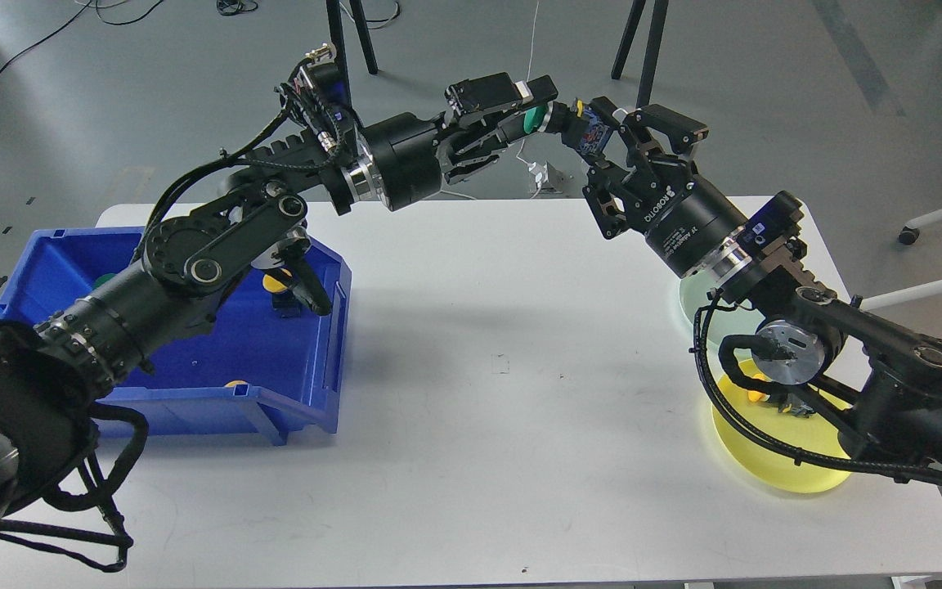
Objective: Pass button and place on color plate
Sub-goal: 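Grasp the green button from the left gripper with the right gripper, then lower the green button onto the pale green plate with the right gripper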
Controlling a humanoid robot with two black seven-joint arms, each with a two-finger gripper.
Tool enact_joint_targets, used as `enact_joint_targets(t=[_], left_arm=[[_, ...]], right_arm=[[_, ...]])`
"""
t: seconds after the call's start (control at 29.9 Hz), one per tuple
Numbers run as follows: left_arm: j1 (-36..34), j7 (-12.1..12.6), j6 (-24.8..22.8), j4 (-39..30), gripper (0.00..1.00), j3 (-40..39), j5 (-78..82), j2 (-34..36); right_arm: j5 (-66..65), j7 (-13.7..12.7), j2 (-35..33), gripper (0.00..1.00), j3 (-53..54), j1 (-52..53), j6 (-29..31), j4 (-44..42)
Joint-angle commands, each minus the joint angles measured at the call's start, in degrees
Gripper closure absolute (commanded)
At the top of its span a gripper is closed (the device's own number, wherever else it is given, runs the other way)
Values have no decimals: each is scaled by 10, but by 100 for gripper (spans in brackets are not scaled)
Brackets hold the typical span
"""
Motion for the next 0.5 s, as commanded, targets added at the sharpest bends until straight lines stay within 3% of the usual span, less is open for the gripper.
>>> enact_joint_targets(t=[0.0, 0.47], left_arm=[[1, 0, 0, 0, 25, 1, -5, 0], [1, 0, 0, 0, 24, 1, -5, 0]], right_arm=[[0, 0, -1, 76, 2, -1, 0, 0], [2, 0, -108, 76, 45, -52, 8, 10]])
